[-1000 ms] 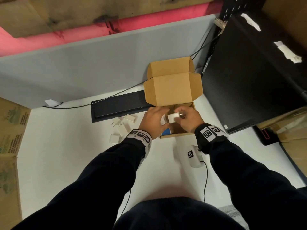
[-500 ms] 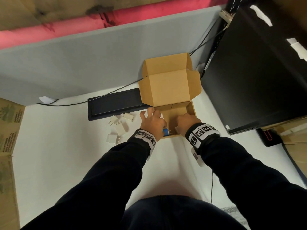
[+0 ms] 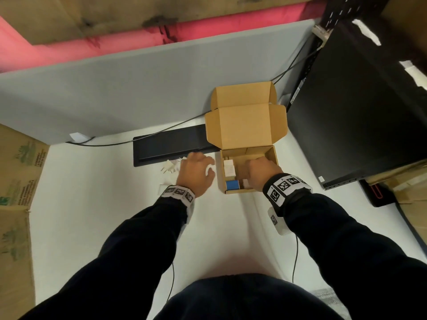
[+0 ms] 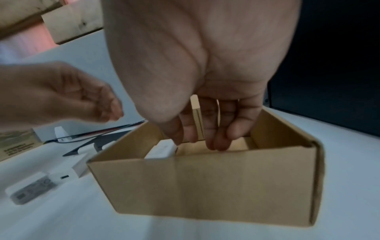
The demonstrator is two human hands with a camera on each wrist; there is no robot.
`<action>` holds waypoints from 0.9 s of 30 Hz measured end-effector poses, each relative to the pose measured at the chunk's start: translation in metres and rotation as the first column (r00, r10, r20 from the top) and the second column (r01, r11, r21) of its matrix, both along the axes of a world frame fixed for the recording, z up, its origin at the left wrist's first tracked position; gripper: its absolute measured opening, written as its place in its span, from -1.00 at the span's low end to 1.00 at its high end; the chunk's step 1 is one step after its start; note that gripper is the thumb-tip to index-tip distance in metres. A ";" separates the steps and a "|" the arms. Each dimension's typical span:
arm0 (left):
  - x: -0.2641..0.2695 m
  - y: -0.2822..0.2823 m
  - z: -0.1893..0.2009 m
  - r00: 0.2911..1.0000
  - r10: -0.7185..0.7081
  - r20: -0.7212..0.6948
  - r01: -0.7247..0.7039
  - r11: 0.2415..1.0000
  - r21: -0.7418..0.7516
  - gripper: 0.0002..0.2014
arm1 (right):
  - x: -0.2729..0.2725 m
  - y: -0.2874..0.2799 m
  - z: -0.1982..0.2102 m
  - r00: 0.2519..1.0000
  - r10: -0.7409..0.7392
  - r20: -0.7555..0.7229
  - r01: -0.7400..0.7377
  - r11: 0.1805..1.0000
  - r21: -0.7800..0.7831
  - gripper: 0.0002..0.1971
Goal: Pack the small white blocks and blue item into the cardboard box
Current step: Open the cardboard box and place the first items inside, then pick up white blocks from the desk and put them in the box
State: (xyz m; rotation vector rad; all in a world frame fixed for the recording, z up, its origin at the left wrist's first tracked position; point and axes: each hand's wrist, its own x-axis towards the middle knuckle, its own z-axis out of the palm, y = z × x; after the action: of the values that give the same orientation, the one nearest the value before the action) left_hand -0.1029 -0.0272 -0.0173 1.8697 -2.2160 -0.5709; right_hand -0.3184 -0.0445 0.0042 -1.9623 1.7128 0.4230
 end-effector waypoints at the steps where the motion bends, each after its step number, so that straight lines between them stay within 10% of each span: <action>1: 0.015 0.002 -0.001 0.999 0.028 0.033 -0.030 0.999 0.033 -0.73 | 0.004 0.000 0.003 1.000 0.012 0.025 -0.012 1.000 -0.018 -0.85; 9: 0.099 0.040 -0.015 0.951 0.062 0.303 -0.152 0.948 0.281 -0.42 | 0.054 0.015 0.015 0.968 0.107 0.228 -0.078 0.988 -0.134 -0.83; 27: 0.168 0.044 -0.017 0.967 0.253 -0.043 -0.238 0.947 0.215 -0.48 | 0.194 0.015 -0.031 0.889 0.445 0.106 -0.442 0.895 -0.049 -0.38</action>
State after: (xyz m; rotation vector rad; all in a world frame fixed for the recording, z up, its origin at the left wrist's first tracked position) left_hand 0.0647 0.0170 -0.0343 2.1504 -1.9022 -0.8335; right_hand -0.1246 -0.0295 -0.0266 -2.3484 1.1919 0.4366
